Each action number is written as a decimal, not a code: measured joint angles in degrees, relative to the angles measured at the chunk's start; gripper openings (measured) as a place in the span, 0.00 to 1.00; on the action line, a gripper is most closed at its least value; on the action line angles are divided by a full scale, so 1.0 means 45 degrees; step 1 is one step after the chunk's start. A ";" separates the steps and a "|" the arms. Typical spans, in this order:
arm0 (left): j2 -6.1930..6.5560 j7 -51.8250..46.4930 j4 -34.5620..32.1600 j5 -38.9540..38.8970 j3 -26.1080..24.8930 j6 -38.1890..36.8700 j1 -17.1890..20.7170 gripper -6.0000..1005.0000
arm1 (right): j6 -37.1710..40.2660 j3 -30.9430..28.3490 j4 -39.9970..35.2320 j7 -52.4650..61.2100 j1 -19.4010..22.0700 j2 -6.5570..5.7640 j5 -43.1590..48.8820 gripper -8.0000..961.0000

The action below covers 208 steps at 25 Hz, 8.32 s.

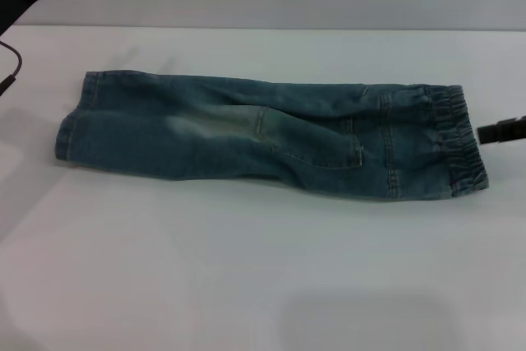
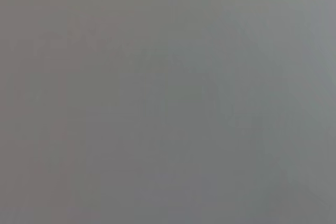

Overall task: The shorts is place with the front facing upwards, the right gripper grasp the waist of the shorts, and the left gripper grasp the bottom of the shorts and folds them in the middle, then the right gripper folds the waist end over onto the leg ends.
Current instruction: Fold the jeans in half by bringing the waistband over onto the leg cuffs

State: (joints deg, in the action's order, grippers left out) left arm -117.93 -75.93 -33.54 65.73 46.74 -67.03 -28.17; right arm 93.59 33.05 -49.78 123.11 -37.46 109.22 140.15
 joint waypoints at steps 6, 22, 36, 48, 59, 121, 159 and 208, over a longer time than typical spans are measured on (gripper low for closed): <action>-0.0003 0.0158 0.0284 -0.0202 -0.0056 -0.0118 0.0012 0.84 | -0.0302 0.0582 0.0497 0.0175 -0.0322 0.0269 0.1088 0.60; -0.0001 0.0098 0.0344 -0.0263 -0.0038 -0.0202 0.0104 0.84 | -0.1581 0.0793 0.0463 0.0297 -0.0254 0.0518 0.1430 0.60; -0.0003 0.0058 0.0344 -0.0393 -0.0056 -0.0324 0.0284 0.84 | -0.3276 0.0877 0.0494 0.0227 -0.0352 0.1170 0.2251 0.60; -0.0003 0.0055 0.0520 -0.0392 -0.0056 -0.0322 0.0333 0.84 | -0.3707 0.1455 0.0487 0.0184 -0.0409 0.1548 0.2154 0.60; -0.0004 0.0125 0.0650 -0.0387 -0.0036 -0.0246 0.0187 0.84 | -0.4123 0.1480 0.0656 -0.0412 -0.0426 0.1699 0.1259 0.60; -0.0260 0.6076 0.1508 -0.0607 0.6084 0.2577 -0.0157 0.84 | 0.1879 0.1648 -0.3106 0.1243 -0.1916 0.0612 -0.2325 0.09; -0.0257 0.7443 0.1063 -0.4936 1.2475 0.2824 0.0390 0.84 | 0.1299 0.1576 -0.1792 0.1640 -0.3636 0.0482 -0.2356 0.09; -0.0257 0.9356 0.0602 -0.7816 1.5436 0.3006 0.1267 0.84 | 0.2293 0.1619 -0.1631 0.1706 -0.3324 0.0669 -0.3746 0.09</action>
State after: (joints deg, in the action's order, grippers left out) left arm -119.09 -33.83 -30.83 30.56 116.20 -53.50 -22.47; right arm 103.91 40.34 -57.12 130.79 -52.42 112.24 123.29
